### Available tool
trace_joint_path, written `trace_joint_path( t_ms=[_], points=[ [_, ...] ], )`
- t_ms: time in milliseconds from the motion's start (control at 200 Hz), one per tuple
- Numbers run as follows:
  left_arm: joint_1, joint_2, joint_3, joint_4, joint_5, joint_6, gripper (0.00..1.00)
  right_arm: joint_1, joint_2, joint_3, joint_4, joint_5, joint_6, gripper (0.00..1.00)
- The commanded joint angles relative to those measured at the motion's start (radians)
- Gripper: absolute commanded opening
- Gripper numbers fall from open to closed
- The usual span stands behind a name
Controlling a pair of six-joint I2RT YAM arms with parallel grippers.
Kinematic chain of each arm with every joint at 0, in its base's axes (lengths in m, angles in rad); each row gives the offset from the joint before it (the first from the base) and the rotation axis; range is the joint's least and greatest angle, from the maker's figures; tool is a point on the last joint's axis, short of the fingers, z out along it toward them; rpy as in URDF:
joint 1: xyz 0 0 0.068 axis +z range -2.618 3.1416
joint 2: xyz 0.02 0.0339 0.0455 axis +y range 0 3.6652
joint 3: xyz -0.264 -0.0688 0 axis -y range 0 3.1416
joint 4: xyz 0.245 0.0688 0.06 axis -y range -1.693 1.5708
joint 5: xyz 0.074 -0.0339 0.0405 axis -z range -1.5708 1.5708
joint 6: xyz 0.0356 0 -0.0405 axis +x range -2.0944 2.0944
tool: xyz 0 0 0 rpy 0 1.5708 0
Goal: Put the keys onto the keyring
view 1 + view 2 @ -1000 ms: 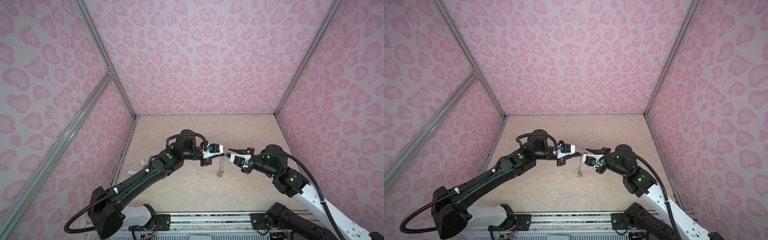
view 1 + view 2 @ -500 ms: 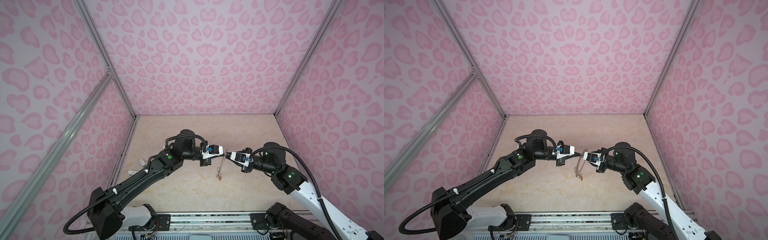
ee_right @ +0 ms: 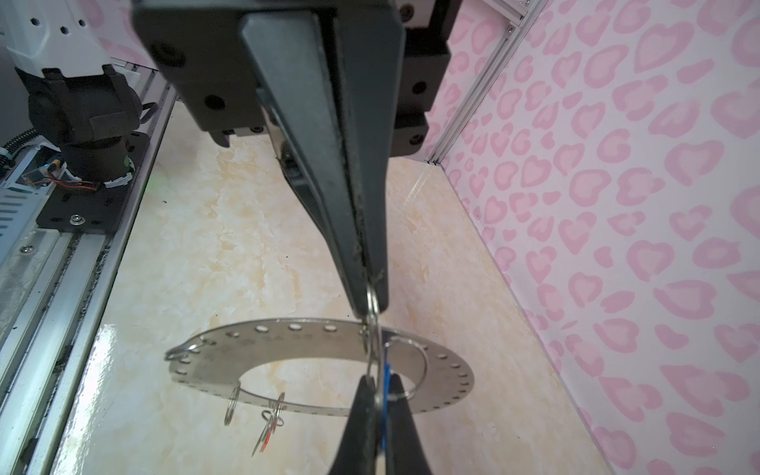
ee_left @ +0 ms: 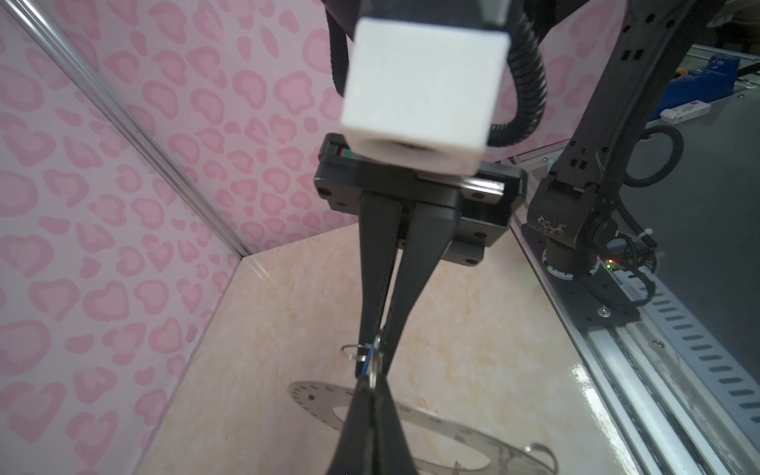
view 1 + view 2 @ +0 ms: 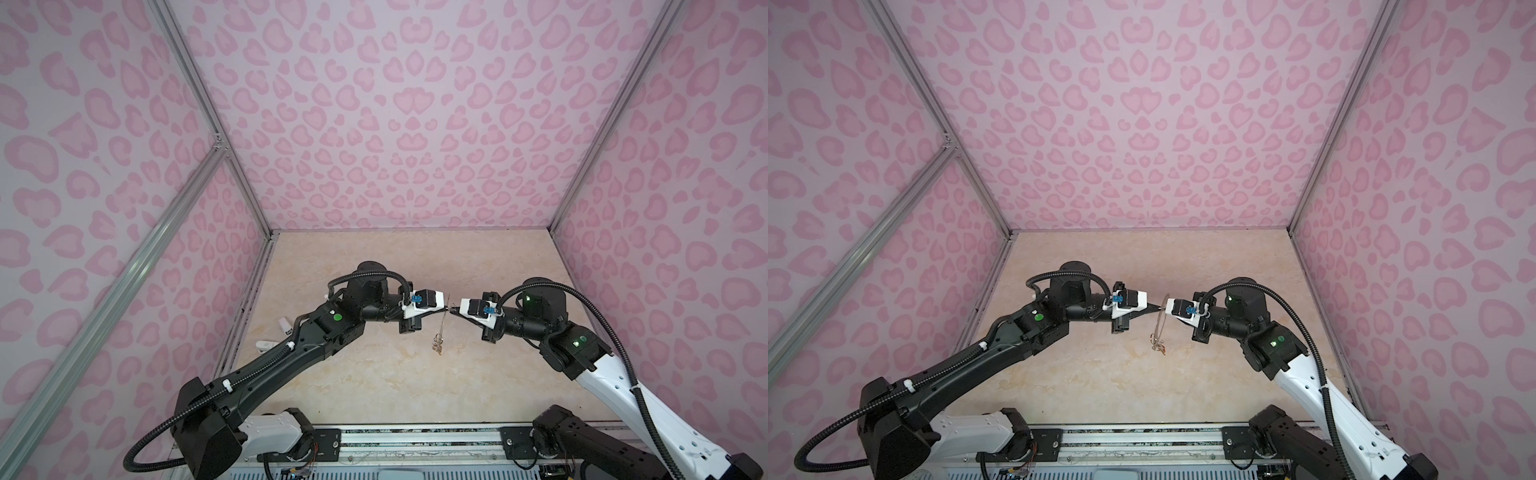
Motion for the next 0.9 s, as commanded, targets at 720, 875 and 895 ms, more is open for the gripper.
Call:
trace_joint_path(
  t_ms=[720,875,895],
  points=[
    [0.001,0.033,-0.104,0.398,-0.151,-0.19,0.03,0.085,0.092,0.018,-0.029,0.244,-0.048,0.0],
    [0.001,0.035,-0.111,0.426,-0.163,-0.198,0.03,0.085,0.089,-0.015,0.01,0.282,-0.047,0.0],
    [0.001,0.036,-0.111,0.428,-0.164,-0.198,0.03,0.087,0.09,-0.018,0.014,0.291,-0.046,0.0]
  ],
)
